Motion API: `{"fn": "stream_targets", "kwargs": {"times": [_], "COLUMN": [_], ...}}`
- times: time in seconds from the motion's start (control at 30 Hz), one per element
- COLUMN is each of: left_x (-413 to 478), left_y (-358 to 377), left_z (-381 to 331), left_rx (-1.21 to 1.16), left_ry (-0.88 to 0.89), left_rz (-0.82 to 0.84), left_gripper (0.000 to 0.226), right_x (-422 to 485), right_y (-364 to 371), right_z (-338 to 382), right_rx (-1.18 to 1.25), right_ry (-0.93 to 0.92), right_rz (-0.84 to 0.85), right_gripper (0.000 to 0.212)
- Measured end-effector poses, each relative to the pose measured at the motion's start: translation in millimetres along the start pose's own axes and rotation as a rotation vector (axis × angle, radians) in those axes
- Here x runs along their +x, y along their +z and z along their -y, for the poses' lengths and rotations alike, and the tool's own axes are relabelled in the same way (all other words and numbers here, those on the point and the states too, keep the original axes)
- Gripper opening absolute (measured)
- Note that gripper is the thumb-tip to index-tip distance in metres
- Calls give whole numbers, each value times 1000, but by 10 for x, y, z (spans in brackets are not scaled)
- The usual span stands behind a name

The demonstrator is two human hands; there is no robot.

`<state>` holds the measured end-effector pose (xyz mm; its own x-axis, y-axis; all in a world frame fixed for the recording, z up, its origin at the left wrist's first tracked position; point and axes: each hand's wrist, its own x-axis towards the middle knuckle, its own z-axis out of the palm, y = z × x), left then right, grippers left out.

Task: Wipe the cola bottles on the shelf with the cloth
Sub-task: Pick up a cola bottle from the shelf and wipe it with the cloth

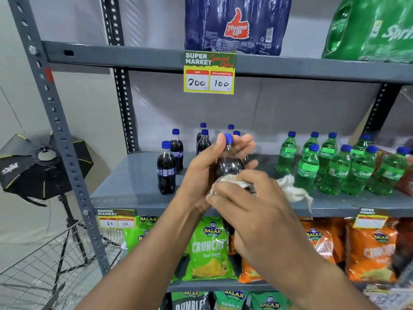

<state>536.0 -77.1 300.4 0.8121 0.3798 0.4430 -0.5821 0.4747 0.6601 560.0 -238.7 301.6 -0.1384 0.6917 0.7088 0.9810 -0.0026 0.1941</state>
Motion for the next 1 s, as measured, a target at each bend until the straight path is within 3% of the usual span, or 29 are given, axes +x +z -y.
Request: {"fn": "stream_targets", "kwargs": {"times": [0.23, 0.4, 0.53, 0.7, 0.83, 1.0], "left_x": [76, 85, 70, 65, 57, 92], "left_y": [-29, -41, -2, 60, 2, -52], "left_z": [-34, -39, -55, -93, -113, -154], "left_rx": [4, 40, 20, -38, -50, -97], "left_ry": [32, 20, -36, -79, 16, 66], "left_rz": [52, 38, 45, 70, 38, 44], "left_gripper": [31, 30, 31, 58, 34, 31], "right_x": [-321, -263, 119, 346, 199, -79], "right_y": [115, -98, -273, -79, 12, 124], "right_z": [-69, -183, -377, -328, -265, -202], "right_rx": [55, 253, 194, 192, 231, 245], "right_ry": [25, 81, 137, 140, 90, 44], "right_rz": [88, -137, -298, -196, -221, -145], "right_gripper": [57, 47, 41, 47, 45, 47]}}
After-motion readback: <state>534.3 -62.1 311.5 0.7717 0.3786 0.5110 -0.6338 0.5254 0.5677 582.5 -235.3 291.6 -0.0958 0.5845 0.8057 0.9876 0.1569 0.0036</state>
